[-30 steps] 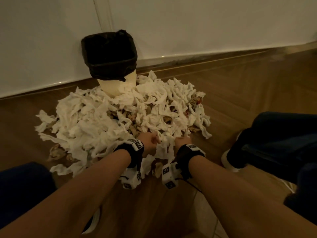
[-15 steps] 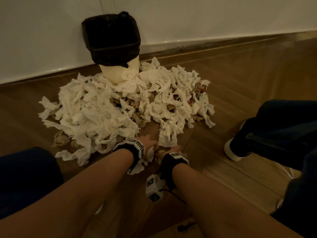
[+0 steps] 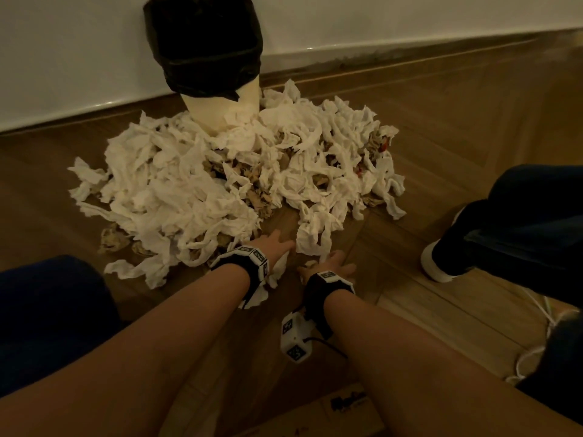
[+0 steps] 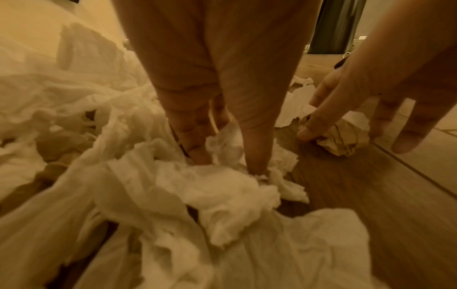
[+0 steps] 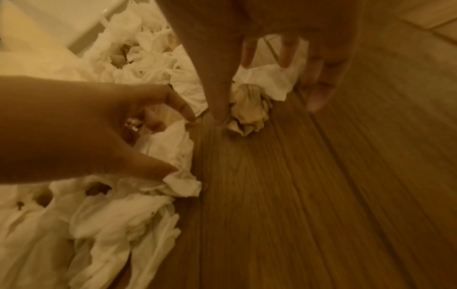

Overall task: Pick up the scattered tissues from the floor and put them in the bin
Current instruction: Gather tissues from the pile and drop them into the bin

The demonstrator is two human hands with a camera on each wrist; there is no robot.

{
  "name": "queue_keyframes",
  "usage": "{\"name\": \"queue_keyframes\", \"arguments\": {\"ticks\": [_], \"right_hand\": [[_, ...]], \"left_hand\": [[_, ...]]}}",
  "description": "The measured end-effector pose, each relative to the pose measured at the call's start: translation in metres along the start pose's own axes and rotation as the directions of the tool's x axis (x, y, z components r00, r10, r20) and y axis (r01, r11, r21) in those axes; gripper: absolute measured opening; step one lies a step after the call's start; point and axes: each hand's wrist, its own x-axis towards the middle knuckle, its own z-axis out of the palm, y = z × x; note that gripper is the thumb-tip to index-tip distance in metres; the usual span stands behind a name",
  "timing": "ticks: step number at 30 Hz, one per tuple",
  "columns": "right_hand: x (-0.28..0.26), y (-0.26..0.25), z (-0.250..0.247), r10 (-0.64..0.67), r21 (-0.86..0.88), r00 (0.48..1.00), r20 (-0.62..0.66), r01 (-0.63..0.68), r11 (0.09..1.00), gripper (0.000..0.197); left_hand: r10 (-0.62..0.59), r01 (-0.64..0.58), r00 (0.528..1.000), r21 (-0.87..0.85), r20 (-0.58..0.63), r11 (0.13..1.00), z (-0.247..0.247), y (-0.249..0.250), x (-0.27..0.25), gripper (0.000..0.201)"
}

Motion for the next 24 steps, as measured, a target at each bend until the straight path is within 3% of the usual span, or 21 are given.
{"name": "queue_keyframes", "arguments": {"ticks": [4,7,9,13,16,19,21,24], "right_hand": [[0.016,0.003,0.004,-0.029,0.026,0.996,0.080,0.027,0.999,0.064],[0.022,0.008,0.003,-0.060,0.048,0.997,0.051,0.057,0.997,0.058],[0.025,0.011,0.002,-0.108,0.098,0.994,0.023,0.105,0.990,0.056],[0.026,0.013,0.000,-0.157,0.369,0.987,0.026,0.136,0.919,0.043],[0.023,0.007,-0.005,-0.122,0.582,0.984,0.127,0.026,0.813,0.037],[0.018,0.002,-0.015,-0.053,0.765,0.962,0.269,-0.180,0.619,0.011],[0.015,0.000,-0.022,-0.064,0.834,0.935,0.349,-0.279,0.475,0.015],[0.006,-0.004,-0.037,-0.150,0.865,0.918,0.366,-0.276,0.419,0.038]], "left_hand": [[0.035,-0.035,0.999,-0.019,0.027,0.999,-0.005,0.005,0.003,0.051],[0.057,-0.060,0.997,0.054,0.049,0.997,-0.010,0.006,0.005,0.032],[0.060,-0.060,0.998,0.034,0.004,0.998,-0.013,0.004,0.005,0.027],[0.057,-0.077,0.990,-0.152,-0.131,0.985,-0.018,-0.006,0.007,0.032],[0.012,-0.061,0.983,-0.264,-0.184,0.963,-0.025,-0.011,0.006,0.039],[-0.026,-0.056,0.973,-0.344,-0.229,0.937,-0.036,-0.013,0.003,0.042],[-0.053,-0.060,0.963,-0.401,-0.265,0.914,-0.043,-0.014,0.001,0.035],[-0.122,-0.058,0.939,-0.497,-0.321,0.866,-0.051,-0.013,-0.002,0.029]]}}
